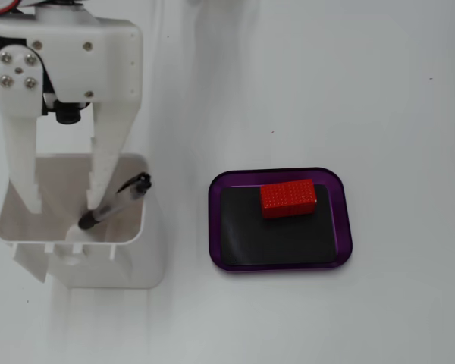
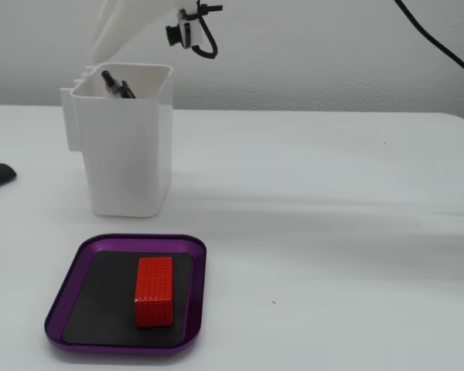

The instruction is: Pick up the pen and put it in the pen holder.

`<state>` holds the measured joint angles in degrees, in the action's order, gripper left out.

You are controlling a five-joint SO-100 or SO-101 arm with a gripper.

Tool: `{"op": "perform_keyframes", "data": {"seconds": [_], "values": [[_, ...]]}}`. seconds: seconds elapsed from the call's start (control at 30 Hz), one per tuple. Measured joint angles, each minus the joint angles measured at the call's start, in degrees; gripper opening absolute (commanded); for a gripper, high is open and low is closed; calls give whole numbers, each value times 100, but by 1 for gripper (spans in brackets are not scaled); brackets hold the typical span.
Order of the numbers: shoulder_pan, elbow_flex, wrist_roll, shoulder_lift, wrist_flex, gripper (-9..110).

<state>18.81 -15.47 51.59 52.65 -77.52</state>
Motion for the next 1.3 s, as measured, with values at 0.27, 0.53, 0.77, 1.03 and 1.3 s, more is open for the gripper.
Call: {"op": "perform_keyframes", "data": {"seconds": [0.27, 0.53, 0.77, 1.03, 1.3], "values": [[9, 519, -88, 0, -387, 14], [-519, 1916, -1951, 624, -1828, 14], [-817, 1687, -3050, 1837, -2030, 14], [-1169, -1169, -3568, 4052, -2030, 14], [-1204, -5414, -3683, 6319, -2013, 13]]}}
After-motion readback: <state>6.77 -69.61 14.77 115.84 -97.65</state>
